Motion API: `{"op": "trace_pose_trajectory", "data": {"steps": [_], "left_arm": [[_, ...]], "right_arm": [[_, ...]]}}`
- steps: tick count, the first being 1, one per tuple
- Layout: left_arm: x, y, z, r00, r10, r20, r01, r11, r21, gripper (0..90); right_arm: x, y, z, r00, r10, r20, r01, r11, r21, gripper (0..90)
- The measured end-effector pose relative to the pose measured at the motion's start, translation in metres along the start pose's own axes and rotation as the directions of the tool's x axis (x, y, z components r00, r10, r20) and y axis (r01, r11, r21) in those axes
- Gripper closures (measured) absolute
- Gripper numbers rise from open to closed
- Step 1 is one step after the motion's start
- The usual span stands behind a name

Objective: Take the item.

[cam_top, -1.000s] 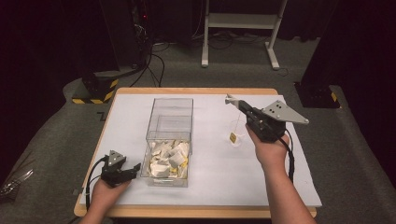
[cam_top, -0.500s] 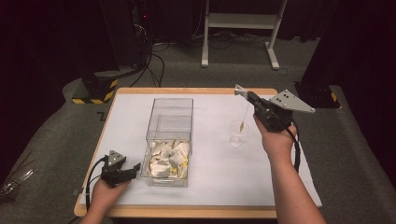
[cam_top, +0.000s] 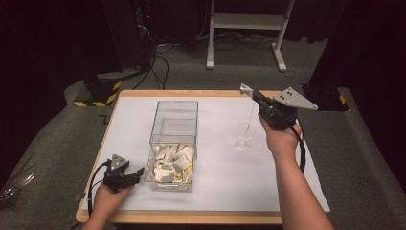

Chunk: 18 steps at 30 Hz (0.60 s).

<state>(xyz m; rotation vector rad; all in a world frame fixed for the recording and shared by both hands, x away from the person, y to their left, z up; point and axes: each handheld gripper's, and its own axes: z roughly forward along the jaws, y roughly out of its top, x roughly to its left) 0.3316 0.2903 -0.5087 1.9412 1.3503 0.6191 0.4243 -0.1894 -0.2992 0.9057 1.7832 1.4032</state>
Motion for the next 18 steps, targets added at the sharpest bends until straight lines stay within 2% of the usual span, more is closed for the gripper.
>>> {"op": "trace_pose_trajectory", "data": {"steps": [9,18], "left_arm": [[0.000,0.000,0.000,1.0000,0.000,0.000,0.000,1.0000,0.001,30.7],[0.000,0.000,0.000,1.0000,0.000,0.002,0.000,1.0000,0.000,30.7]], "right_arm": [[0.000,-0.006,0.010,0.9999,-0.011,0.011,0.010,0.999,0.043,89.2],[0.003,-0.019,0.019,0.9994,-0.033,0.013,0.032,0.994,0.102,89.1]]}}
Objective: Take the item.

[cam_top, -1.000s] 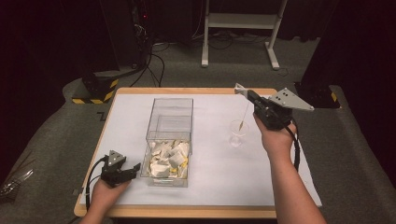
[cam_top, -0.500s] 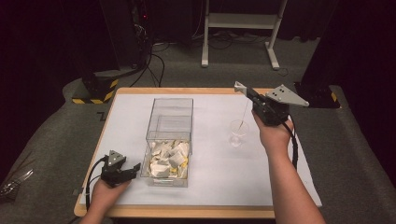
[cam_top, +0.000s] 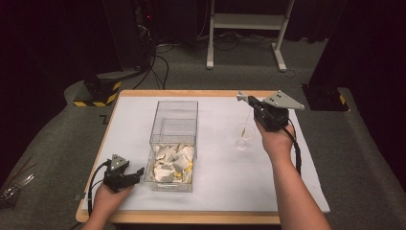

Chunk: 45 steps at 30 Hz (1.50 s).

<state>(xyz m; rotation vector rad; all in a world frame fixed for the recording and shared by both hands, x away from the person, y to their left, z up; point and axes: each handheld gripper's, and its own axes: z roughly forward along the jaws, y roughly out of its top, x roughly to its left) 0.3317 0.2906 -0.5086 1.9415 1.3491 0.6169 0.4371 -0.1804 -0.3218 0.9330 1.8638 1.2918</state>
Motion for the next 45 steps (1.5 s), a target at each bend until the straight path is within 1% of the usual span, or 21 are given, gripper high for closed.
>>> {"op": "trace_pose_trajectory", "data": {"steps": [4,7,13,27,34,35,45], "left_arm": [[0.000,0.000,0.000,1.0000,-0.001,-0.001,0.001,1.0000,-0.001,30.7],[0.000,0.000,0.000,1.0000,-0.001,-0.001,0.001,1.0000,-0.001,30.7],[0.000,0.000,0.000,1.0000,0.001,-0.002,-0.001,1.0000,0.001,30.7],[-0.001,0.000,0.000,1.0000,0.002,-0.003,-0.002,1.0000,0.001,30.7],[0.000,0.000,0.000,1.0000,0.004,-0.004,-0.004,1.0000,0.000,30.7],[0.000,0.000,0.000,1.0000,0.004,-0.004,-0.004,1.0000,0.001,30.6],[-0.001,0.000,0.000,1.0000,0.004,-0.004,-0.004,1.0000,0.001,30.7]], "right_arm": [[0.000,-0.006,0.003,1.0000,-0.008,0.001,0.008,1.000,0.026,89.2],[0.000,-0.009,0.003,0.9999,-0.013,0.000,0.013,0.999,0.036,89.2],[0.000,-0.019,0.003,1.0000,-0.007,-0.001,0.007,0.998,0.061,89.2],[0.000,-0.048,-0.002,1.0000,0.000,-0.002,0.000,0.993,0.115,89.1],[-0.002,-0.058,-0.006,1.0000,0.006,-0.001,-0.006,0.991,0.134,89.1],[-0.002,-0.063,-0.007,1.0000,0.007,-0.001,-0.007,0.989,0.145,89.0],[-0.004,-0.076,-0.008,1.0000,0.010,0.002,-0.010,0.982,0.191,89.0]]}}
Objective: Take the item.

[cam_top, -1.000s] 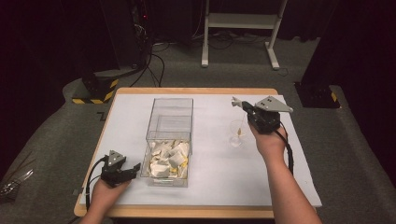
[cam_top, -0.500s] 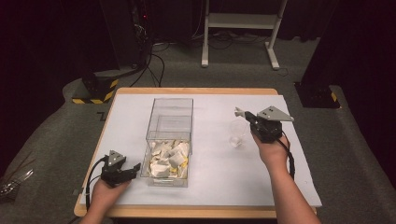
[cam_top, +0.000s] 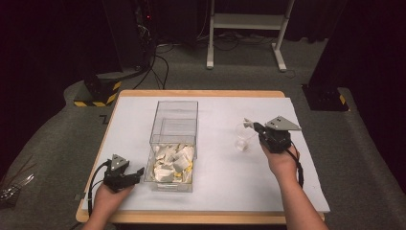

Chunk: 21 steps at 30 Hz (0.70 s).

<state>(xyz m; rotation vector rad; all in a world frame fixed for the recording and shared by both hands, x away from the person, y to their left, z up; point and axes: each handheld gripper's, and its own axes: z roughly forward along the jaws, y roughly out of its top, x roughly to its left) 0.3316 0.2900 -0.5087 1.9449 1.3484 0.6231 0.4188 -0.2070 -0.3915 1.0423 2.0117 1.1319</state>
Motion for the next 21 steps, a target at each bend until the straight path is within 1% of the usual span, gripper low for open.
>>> {"op": "trace_pose_trajectory", "data": {"steps": [4,12,16,21], "left_arm": [[0.000,0.000,0.000,1.0000,0.000,0.000,0.000,1.0000,0.000,30.7],[0.000,0.000,0.000,1.0000,-0.002,0.001,0.002,1.0000,0.000,30.7],[0.000,0.000,0.000,1.0000,-0.003,0.002,0.003,1.0000,0.001,30.7],[0.000,0.000,0.000,1.0000,-0.003,0.002,0.003,1.0000,0.000,30.6]], "right_arm": [[0.000,-0.003,0.003,1.0000,0.000,0.004,0.000,1.000,0.021,88.9],[0.000,-0.004,0.010,1.0000,-0.005,0.008,0.005,0.999,0.046,88.5],[0.001,-0.003,0.013,0.9999,0.001,0.013,-0.002,0.999,0.051,82.2],[0.002,-0.002,0.015,0.9999,0.002,0.010,-0.003,0.999,0.048,81.9]]}}
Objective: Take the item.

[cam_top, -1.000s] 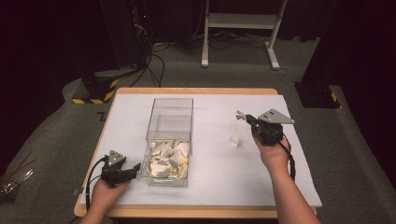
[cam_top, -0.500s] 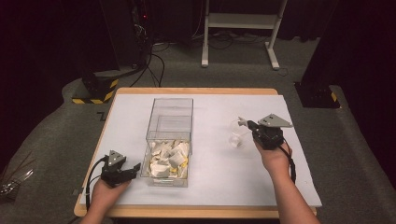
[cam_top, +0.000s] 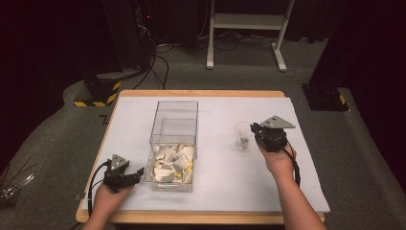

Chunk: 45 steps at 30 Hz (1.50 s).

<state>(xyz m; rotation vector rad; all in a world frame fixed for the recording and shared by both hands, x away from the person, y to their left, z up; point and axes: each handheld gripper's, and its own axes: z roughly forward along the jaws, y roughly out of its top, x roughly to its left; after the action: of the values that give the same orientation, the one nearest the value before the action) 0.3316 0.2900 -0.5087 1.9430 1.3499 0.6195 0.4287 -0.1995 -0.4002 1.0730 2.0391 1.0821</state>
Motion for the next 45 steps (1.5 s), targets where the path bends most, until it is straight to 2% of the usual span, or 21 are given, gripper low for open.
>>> {"op": "trace_pose_trajectory", "data": {"steps": [14,24,45], "left_arm": [[0.000,0.000,0.000,1.0000,0.000,0.000,0.000,1.0000,0.000,30.6],[0.000,0.000,0.000,1.0000,0.004,-0.002,-0.004,1.0000,0.000,30.6],[0.000,0.000,0.000,1.0000,0.007,-0.005,-0.007,1.0000,0.000,30.7]], "right_arm": [[0.001,-0.002,-0.001,1.0000,0.003,0.001,-0.003,1.000,-0.003,80.1],[0.004,-0.006,-0.008,0.9999,0.011,-0.005,-0.011,1.000,-0.020,77.8],[0.012,-0.043,-0.025,0.9980,0.054,-0.032,-0.056,0.998,-0.042,74.2]]}}
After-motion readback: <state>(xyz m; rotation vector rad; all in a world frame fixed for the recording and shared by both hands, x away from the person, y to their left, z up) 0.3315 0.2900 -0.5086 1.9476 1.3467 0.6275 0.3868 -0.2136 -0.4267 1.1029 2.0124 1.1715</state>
